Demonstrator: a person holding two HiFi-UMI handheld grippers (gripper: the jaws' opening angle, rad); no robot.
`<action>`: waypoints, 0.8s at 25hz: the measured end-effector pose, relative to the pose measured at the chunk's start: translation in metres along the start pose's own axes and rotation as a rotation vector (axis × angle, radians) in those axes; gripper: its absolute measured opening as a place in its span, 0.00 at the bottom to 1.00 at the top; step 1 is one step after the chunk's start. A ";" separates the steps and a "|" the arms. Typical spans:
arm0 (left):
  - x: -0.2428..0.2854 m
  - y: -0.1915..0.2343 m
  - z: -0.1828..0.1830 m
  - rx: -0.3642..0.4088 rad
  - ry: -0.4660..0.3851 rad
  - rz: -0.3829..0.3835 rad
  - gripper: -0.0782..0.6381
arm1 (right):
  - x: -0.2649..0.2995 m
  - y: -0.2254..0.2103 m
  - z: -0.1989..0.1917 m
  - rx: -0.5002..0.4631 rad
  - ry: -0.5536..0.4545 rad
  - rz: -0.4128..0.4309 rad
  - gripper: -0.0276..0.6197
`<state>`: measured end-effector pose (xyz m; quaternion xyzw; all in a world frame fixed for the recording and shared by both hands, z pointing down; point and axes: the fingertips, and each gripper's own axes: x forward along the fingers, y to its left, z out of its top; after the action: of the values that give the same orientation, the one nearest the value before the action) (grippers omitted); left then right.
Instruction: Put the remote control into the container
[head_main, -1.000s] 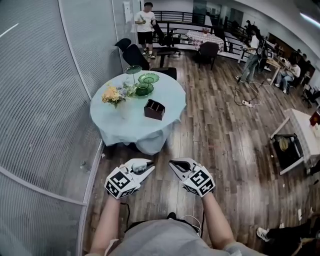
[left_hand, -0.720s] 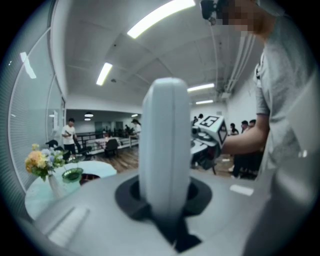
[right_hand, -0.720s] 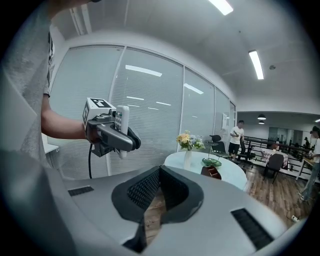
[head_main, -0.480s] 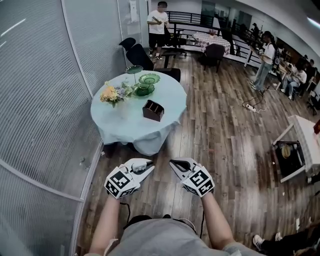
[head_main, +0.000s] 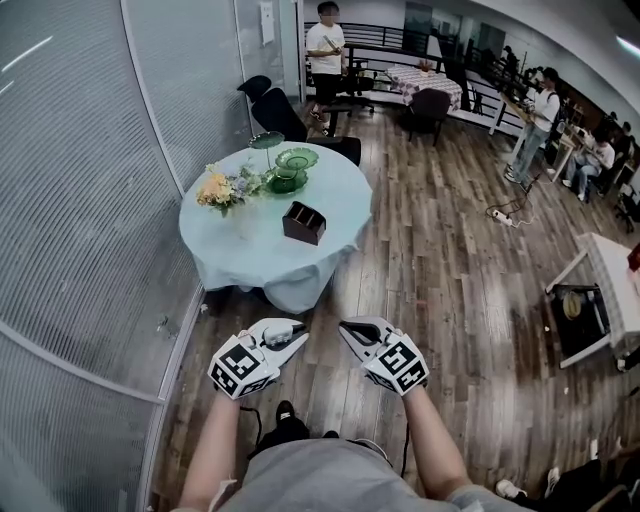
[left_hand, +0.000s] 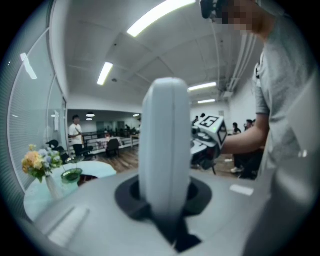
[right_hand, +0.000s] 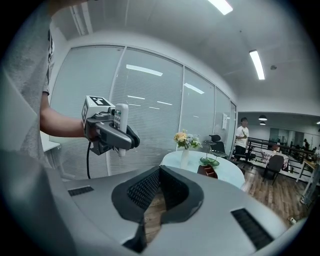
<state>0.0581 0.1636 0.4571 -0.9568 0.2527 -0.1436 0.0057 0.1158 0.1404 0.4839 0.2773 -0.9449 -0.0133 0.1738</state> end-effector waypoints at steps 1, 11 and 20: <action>0.000 0.000 0.000 -0.003 -0.001 -0.001 0.17 | 0.000 0.001 0.000 0.002 0.005 0.001 0.07; 0.016 0.036 -0.004 -0.011 -0.028 -0.040 0.17 | 0.025 -0.023 -0.002 -0.001 0.047 -0.024 0.07; 0.022 0.096 -0.010 -0.018 -0.042 -0.062 0.17 | 0.070 -0.054 0.011 -0.009 0.066 -0.047 0.07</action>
<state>0.0274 0.0696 0.4642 -0.9670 0.2240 -0.1216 -0.0019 0.0848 0.0566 0.4895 0.2991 -0.9317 -0.0123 0.2058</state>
